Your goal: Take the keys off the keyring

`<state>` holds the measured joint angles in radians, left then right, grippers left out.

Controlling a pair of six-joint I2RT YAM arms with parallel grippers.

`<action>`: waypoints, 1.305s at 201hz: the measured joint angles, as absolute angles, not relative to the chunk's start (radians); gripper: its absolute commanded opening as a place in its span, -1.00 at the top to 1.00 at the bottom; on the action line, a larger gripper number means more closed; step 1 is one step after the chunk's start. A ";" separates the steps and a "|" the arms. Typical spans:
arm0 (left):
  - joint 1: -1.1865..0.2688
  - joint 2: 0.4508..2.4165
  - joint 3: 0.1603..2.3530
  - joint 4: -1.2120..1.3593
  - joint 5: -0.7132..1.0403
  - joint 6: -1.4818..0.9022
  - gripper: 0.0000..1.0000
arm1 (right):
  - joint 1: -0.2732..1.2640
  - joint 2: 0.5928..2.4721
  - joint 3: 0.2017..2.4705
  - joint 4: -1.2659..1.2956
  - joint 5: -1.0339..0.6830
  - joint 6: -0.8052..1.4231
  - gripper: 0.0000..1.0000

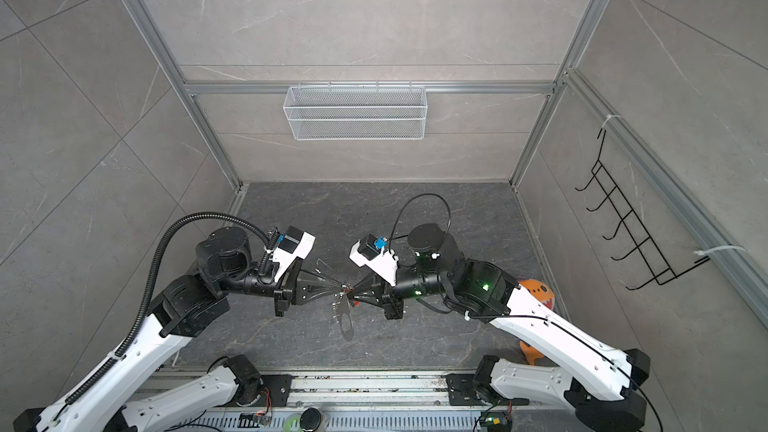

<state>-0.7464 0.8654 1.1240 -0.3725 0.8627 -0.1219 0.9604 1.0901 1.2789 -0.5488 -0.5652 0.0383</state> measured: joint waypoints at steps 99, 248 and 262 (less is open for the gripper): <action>-0.749 0.767 0.949 -0.126 0.725 -0.263 1.00 | 1.054 1.092 1.279 -0.552 -0.405 0.054 1.00; -0.750 0.751 0.834 0.058 0.684 -0.435 1.00 | 1.107 1.103 1.184 -0.402 -0.279 0.122 1.00; -0.750 0.756 0.818 0.106 0.682 -0.467 1.00 | 1.107 1.103 1.183 -0.382 -0.276 0.126 1.00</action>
<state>-0.7502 0.7559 0.8181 0.1062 0.6819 -0.4667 1.1072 1.1027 1.1831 -0.3817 -0.2760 0.1257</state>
